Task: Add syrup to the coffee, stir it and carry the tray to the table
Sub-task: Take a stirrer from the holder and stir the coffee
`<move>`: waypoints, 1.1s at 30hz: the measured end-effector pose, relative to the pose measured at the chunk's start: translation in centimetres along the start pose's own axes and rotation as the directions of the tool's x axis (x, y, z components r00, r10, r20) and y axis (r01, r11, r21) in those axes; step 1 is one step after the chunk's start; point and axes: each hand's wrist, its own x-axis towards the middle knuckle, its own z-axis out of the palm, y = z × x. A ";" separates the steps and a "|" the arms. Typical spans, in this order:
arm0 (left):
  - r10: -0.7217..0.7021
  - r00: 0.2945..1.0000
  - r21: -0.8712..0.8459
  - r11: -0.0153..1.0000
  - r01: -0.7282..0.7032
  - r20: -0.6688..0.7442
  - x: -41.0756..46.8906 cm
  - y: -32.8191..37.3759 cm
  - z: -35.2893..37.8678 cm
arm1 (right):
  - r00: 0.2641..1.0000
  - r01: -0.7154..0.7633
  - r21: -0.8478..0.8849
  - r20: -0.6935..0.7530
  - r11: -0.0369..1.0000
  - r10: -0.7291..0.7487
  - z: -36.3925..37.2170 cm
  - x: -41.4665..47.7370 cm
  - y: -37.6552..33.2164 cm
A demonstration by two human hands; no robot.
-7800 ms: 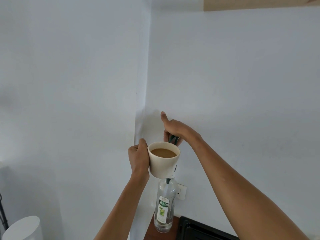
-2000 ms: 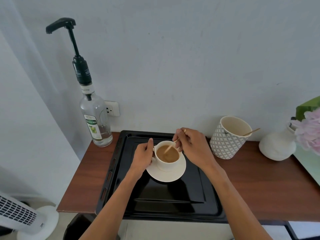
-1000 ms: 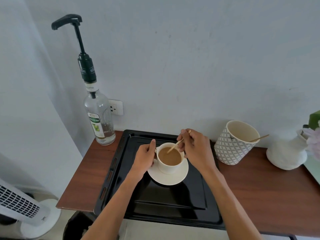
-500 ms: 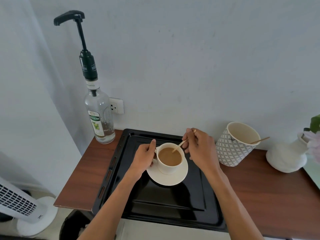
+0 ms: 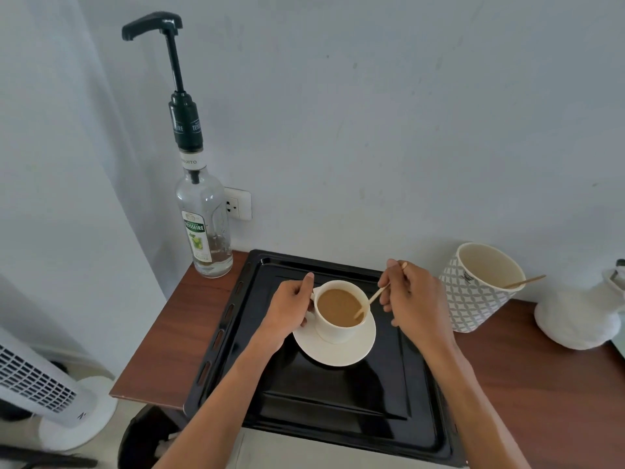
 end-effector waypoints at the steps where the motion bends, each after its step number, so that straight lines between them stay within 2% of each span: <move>1: 0.006 1.000 -0.006 1.000 -0.006 -0.004 0.0 0.0 0.1 | 1.000 -0.001 0.017 0.027 1.000 0.000 0.1 -0.3 0.0; 4: 0.017 1.000 -0.007 1.000 -0.018 -0.022 -0.1 0.1 0.2 | 0.996 -0.008 0.086 0.084 0.996 0.001 1.2 -0.8 -0.7; 10: 0.000 1.000 -0.015 1.000 0.000 -0.013 -0.1 -0.1 0.0 | 0.999 -0.035 0.017 -0.038 0.999 0.036 0.2 -0.1 -0.3; 15: -0.010 1.000 -0.011 1.000 0.010 -0.001 0.1 -0.4 0.0 | 0.997 -0.070 0.109 0.030 0.992 0.067 1.0 -1.4 -0.4; 21: -0.006 0.999 -0.074 0.997 0.009 0.036 0.2 -0.6 -0.3 | 0.997 -0.048 0.001 -0.065 0.999 0.048 0.4 -0.5 -0.3; 26: -0.001 1.000 -0.137 0.991 0.002 0.012 -0.1 -0.4 -0.1 | 0.997 -0.001 0.072 0.079 0.997 -0.004 1.2 -1.2 -1.3; 33: 0.028 0.998 -0.062 0.998 -0.032 -0.063 0.0 -0.1 -0.6 | 0.998 0.025 -0.077 -0.049 0.997 -0.029 0.0 -0.2 -0.8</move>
